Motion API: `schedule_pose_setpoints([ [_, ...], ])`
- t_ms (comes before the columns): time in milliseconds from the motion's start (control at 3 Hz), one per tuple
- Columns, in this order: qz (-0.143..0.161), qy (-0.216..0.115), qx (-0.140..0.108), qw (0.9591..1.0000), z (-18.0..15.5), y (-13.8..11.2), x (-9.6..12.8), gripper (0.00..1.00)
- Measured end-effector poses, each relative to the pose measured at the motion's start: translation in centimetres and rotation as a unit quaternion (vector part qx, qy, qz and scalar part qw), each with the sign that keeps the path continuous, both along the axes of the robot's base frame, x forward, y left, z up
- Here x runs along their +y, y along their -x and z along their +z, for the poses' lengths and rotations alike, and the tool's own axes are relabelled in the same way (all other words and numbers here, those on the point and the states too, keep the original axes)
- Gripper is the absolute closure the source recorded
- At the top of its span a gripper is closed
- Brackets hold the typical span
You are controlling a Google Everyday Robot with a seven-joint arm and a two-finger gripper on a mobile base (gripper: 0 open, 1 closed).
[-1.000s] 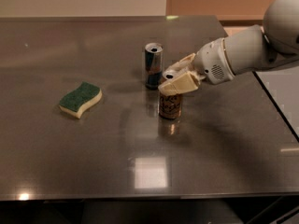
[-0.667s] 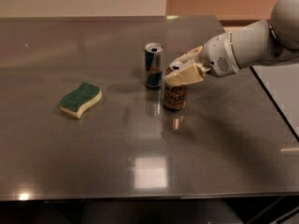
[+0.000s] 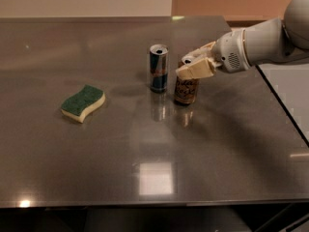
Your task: Move orange can near redbull can
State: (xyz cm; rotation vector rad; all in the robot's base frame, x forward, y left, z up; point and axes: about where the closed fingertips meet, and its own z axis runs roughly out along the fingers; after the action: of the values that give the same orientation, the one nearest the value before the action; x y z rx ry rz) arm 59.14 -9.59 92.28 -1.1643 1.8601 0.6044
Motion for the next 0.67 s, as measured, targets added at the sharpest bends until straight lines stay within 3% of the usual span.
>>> schedule_pose_setpoints([
  [667,-0.01,0.002,-0.002,0.9999,-0.65,-1.36,-0.5,0.59],
])
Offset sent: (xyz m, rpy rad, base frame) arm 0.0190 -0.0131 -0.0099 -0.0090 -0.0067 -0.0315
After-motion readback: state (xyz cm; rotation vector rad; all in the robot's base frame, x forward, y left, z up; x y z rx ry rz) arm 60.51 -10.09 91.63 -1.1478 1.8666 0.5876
